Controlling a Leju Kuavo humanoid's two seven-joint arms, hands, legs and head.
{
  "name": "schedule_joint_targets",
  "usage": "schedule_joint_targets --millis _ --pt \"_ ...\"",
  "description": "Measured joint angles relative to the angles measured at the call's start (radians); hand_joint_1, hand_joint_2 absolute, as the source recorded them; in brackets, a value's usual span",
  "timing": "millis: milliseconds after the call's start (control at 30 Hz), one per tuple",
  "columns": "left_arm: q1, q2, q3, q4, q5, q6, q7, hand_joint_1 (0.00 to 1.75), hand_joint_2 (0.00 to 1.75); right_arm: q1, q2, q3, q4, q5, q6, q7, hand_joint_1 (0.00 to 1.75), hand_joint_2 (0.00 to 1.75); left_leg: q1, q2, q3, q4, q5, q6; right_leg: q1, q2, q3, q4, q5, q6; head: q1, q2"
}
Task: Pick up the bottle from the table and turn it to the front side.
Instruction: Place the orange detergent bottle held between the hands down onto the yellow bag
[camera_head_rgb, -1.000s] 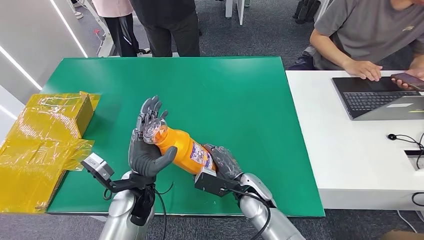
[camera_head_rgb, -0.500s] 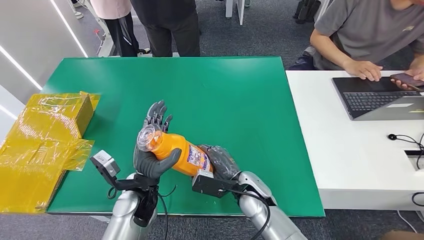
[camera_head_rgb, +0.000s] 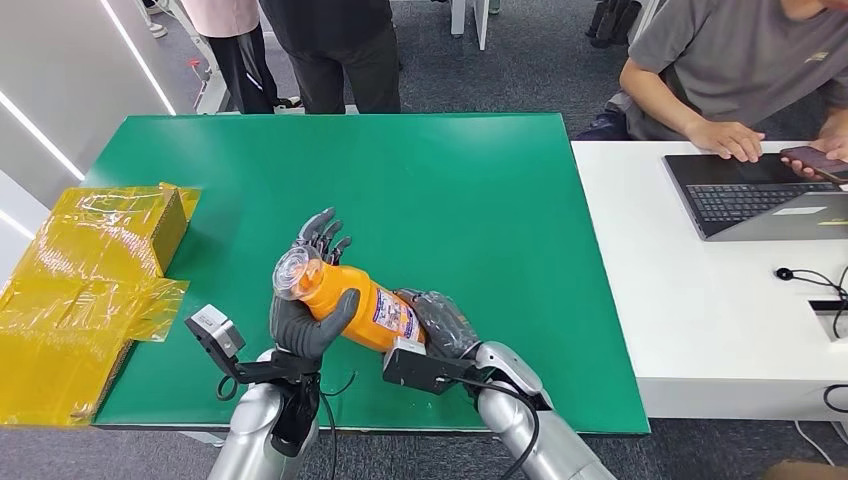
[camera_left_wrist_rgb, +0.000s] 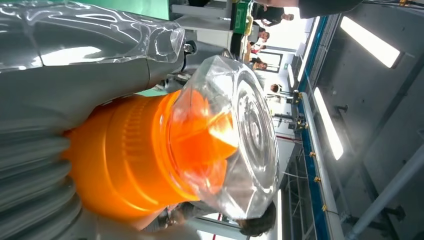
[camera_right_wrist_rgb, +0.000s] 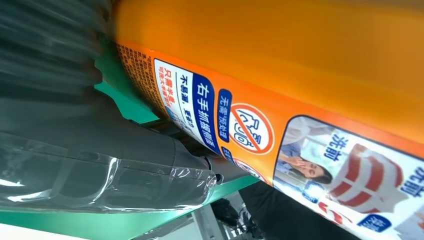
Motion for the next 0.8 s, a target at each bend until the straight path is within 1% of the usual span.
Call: schedule_joint_targets --millis 133,400,467,500,600,733,767,800 --pt "0.001 0.001 -0.005 0.000 0.009 0.018 -0.003 1.75 1.75 -0.006 0.000 0.001 0.009 -0.005 0.003 0.002 1.55 1.75 0.000 0.000 0.000 0.000 0.000 0.000 0.000 0.000 0.000 0.000 0.000 0.000 0.000 0.000" --pt "0.004 0.002 -0.011 -0.001 0.013 0.036 -0.004 1.75 1.75 -0.016 0.000 0.007 0.030 -0.007 0.004 -0.001 1.56 1.75 0.000 0.000 0.000 0.000 0.000 0.000 0.000 0.000 0.000 0.000 0.000 0.000 0.000 0.000" --pt "0.006 0.002 -0.011 -0.002 0.014 0.040 -0.004 1.75 1.75 -0.019 0.000 0.009 0.036 -0.007 0.004 -0.002 1.55 1.75 0.000 0.000 0.000 0.000 0.000 0.000 0.000 0.000 0.000 0.000 0.000 0.000 0.000 0.000" --pt "0.008 0.002 -0.011 -0.002 0.015 0.041 -0.004 1.75 1.75 -0.019 0.000 0.010 0.038 -0.007 0.004 -0.003 1.49 1.75 0.000 0.000 0.000 0.000 0.000 0.000 0.000 0.000 0.000 0.000 0.000 0.000 0.000 0.000" --pt "0.014 0.003 -0.011 -0.006 0.016 0.045 -0.004 1.75 1.75 -0.021 0.000 0.015 0.042 -0.008 0.001 -0.004 1.24 1.75 0.000 0.000 0.000 0.000 0.000 0.000 0.000 0.000 0.000 0.000 0.000 0.000 0.000 0.000" --pt "0.018 0.003 -0.011 -0.012 0.016 0.047 -0.004 1.75 1.75 -0.021 0.000 0.019 0.042 -0.009 -0.007 -0.004 0.06 1.75 0.000 0.000 0.000 0.000 0.000 0.000 0.000 0.000 0.000 0.000 0.000 0.000 0.000 0.000" --pt "0.018 0.003 -0.011 -0.012 0.016 0.047 -0.004 1.75 1.75 -0.021 0.000 0.020 0.042 -0.012 -0.010 -0.004 0.00 1.75 0.000 0.000 0.000 0.000 0.000 0.000 0.000 0.000 0.000 0.000 0.000 0.000 0.000 0.000" --pt "0.018 0.003 -0.011 -0.012 0.016 0.049 -0.003 1.75 1.75 -0.021 0.001 0.021 0.040 -0.016 -0.014 -0.004 0.00 1.75 0.000 0.000 0.000 0.000 0.000 0.000 0.000 0.000 0.000 0.000 0.000 0.000 0.000 0.000"
